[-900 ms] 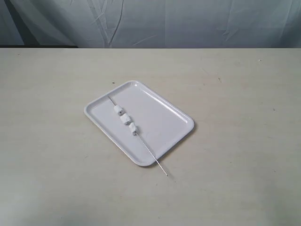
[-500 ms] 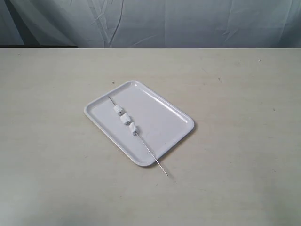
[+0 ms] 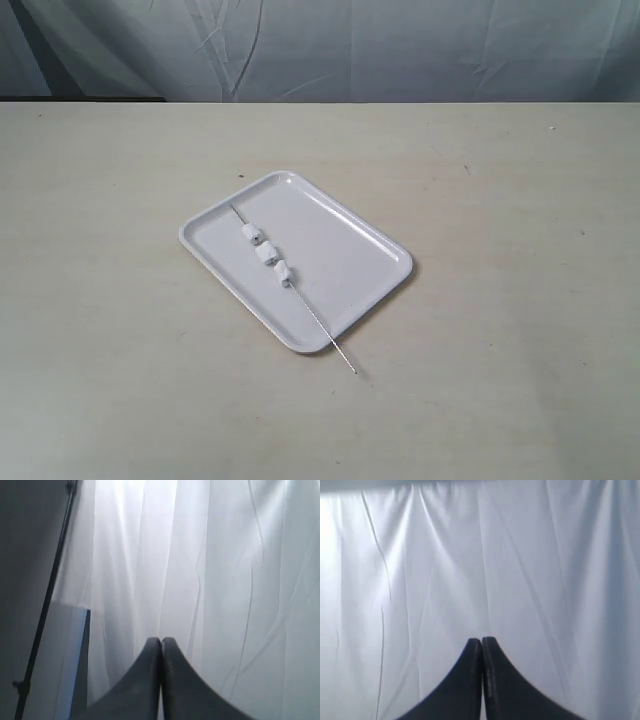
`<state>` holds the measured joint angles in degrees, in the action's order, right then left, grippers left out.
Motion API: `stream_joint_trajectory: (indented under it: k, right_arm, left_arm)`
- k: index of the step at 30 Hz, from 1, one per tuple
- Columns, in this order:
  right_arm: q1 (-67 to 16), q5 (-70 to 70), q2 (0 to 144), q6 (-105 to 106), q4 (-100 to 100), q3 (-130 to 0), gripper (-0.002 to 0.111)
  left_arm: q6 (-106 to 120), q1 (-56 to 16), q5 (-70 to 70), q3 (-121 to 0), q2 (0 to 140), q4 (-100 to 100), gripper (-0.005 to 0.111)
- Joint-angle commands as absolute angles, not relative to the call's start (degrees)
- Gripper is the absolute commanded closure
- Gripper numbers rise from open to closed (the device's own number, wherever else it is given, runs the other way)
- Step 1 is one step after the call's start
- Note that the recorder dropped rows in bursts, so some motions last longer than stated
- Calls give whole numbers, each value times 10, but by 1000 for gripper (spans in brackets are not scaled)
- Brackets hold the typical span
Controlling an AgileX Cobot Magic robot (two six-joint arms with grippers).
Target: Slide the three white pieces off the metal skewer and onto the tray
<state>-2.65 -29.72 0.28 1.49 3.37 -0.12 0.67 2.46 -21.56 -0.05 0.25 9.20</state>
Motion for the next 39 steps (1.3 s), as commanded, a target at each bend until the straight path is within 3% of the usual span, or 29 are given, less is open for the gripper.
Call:
stream_joint_trajectory:
  k: [1,17,25,27,31,34,39]
  right_arm:
    - [-23,-472,0,15,30,0,108]
    - [-23,-573,0,15,41,0,108]
    - [-23,-570,0,0,-40,-82,108]
    - [-23,-516,0,-9,-46,-135,108]
    - [-24,-220,24,-21,-21,-321,108]
    - [-42,-72,92,-23,-7,-459,108]
    - [-84,107,257,-35,13,-642,108]
  left_arm:
    - [4,22,-279,0,0,100,107]
    - [-33,22,-365,0,0,72,107]
    - [-72,22,-475,-36,0,-98,107]
    - [-91,22,-464,-85,0,-100,107]
    - [-134,22,-348,-221,23,-128,107]
    - [-194,22,-265,-326,87,-218,107]
    - [-382,15,-239,-484,255,-426,107]
